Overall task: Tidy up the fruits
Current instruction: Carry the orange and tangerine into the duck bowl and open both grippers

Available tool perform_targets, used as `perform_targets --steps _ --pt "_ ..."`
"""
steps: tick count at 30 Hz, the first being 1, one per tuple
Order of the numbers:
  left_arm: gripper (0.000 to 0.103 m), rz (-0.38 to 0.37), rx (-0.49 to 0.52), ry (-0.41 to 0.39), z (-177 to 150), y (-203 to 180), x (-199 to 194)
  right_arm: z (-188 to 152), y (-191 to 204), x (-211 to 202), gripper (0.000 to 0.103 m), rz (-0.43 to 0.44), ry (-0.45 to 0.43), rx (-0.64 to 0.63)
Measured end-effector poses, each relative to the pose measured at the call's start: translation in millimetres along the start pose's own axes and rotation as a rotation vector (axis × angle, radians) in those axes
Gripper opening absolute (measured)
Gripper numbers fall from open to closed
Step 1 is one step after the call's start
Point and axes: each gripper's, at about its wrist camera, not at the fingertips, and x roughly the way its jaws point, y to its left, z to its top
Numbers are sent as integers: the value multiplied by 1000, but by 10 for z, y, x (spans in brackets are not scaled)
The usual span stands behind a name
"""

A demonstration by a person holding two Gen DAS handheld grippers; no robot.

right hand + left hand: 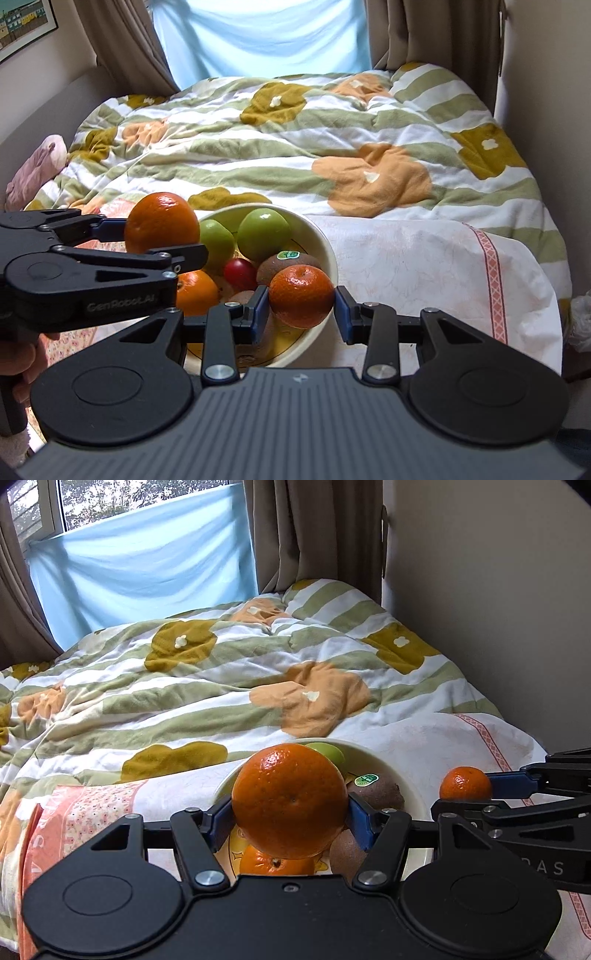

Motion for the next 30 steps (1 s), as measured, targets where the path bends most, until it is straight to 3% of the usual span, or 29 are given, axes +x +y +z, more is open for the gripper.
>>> perform_targets --steps 14,15,16,18,30 --pt "68 0 -7 108 -4 -53 390 -32 -165 172 52 20 36 34" --pt "77 -4 -8 97 -5 -49 368 -38 -175 169 52 15 37 36" --pt "92 -5 -7 79 8 -51 330 -42 -188 164 52 11 37 40" --pt "103 -2 3 38 15 -51 245 -51 -214 143 52 1 32 50" --pt "103 26 5 2 -99 136 -225 -38 -145 -20 52 -17 3 15"
